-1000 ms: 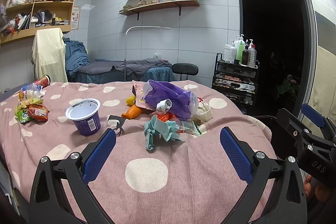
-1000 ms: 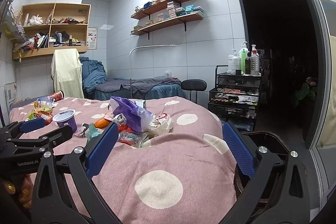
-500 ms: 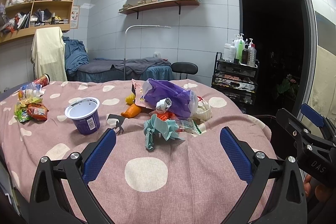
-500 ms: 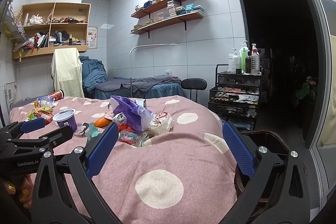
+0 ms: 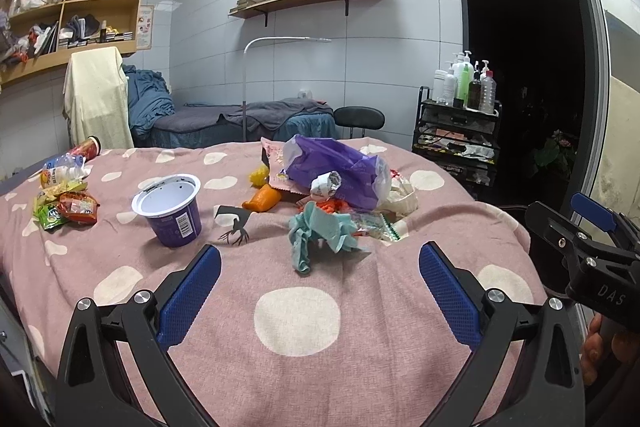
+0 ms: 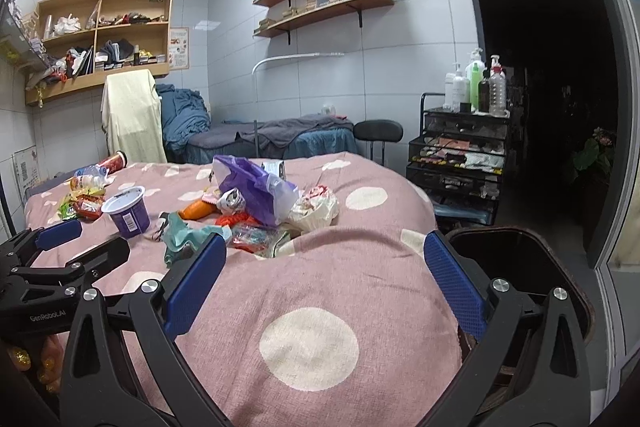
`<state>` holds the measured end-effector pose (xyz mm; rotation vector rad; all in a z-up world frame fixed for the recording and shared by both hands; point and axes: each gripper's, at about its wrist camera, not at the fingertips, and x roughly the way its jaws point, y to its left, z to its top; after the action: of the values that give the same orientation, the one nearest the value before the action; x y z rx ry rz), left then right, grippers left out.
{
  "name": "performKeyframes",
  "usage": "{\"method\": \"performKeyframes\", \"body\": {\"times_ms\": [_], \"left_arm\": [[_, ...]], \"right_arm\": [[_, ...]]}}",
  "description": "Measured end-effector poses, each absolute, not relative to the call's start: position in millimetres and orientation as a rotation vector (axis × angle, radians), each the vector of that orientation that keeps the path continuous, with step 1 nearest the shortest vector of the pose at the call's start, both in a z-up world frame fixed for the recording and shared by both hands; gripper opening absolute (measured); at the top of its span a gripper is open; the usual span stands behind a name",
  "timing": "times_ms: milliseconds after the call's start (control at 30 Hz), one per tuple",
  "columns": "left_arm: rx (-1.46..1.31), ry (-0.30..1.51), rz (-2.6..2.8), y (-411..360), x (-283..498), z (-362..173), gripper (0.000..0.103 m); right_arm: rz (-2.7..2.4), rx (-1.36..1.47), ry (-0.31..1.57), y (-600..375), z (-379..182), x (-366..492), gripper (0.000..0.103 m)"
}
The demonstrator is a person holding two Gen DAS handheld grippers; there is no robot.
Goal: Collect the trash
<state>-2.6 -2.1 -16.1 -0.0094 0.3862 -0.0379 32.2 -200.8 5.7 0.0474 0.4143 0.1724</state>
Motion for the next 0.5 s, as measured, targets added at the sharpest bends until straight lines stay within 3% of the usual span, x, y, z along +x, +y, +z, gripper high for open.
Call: {"method": "performKeyframes", "body": {"times_ms": [500], "left_arm": [[-0.054,0.572,0.083,66.7,43.0,-24.9,0.098]], "right_arm": [[0.482,-0.003,0.708,-131.2,-4.6,102.4,0.098]]}}
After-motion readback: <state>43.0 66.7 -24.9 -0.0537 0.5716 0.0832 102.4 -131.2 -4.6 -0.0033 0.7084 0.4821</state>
